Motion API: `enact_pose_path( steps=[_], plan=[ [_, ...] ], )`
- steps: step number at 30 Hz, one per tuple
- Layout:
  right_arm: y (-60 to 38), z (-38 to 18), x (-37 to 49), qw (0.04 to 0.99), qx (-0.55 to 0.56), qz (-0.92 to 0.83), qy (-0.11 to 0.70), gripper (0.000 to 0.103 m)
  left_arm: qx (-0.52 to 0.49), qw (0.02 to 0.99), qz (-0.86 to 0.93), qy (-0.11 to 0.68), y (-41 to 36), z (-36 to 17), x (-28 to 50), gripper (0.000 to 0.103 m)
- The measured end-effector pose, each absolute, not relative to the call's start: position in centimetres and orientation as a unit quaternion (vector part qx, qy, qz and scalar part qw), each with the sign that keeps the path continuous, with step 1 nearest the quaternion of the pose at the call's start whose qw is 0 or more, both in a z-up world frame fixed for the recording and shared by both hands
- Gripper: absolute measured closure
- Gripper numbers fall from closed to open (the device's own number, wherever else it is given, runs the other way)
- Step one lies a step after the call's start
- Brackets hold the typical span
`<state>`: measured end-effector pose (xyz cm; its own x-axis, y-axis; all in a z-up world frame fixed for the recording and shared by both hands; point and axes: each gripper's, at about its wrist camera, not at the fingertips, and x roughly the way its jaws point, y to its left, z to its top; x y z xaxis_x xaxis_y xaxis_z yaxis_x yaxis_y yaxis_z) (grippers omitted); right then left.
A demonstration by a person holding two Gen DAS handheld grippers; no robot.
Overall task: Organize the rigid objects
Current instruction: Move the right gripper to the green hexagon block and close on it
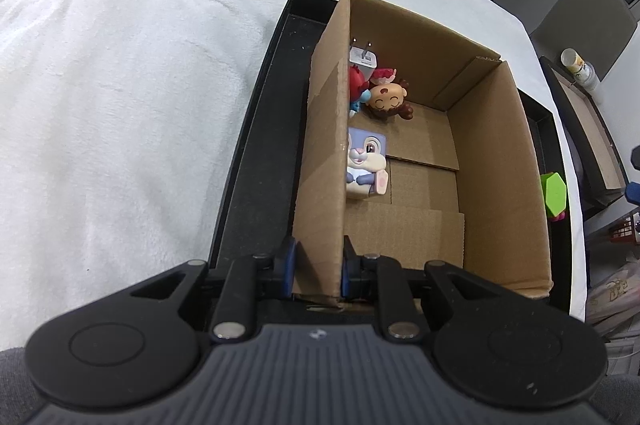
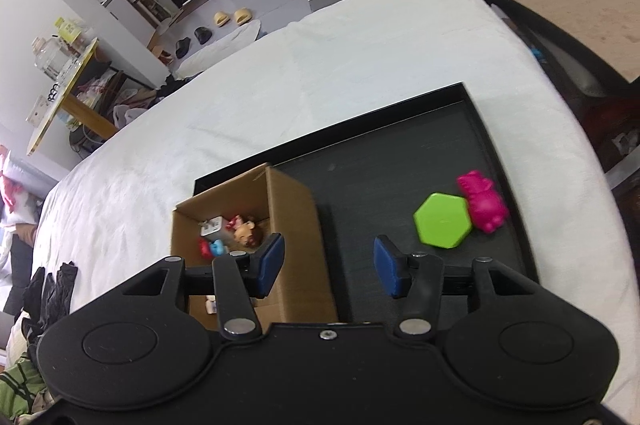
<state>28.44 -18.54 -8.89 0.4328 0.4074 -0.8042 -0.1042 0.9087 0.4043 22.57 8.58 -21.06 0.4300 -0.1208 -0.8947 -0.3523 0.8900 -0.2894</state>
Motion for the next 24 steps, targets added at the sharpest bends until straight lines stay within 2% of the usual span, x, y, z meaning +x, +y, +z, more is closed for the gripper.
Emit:
enact_pose_path(
  steps=[14,24],
  plan=[
    [-23.8,-10.7,30.4,0.836,0.164,0.11,0.512,0.052,-0.216,0.811,0.078,0.539,8.3,-21.1,23.1,0.084],
    [-22.9,-13.6,31.5,0.836,0.126,0.108,0.522,0.033,-0.21,0.808,0.083,0.544,8.1,-21.0,23.4,0.085]
  ],
)
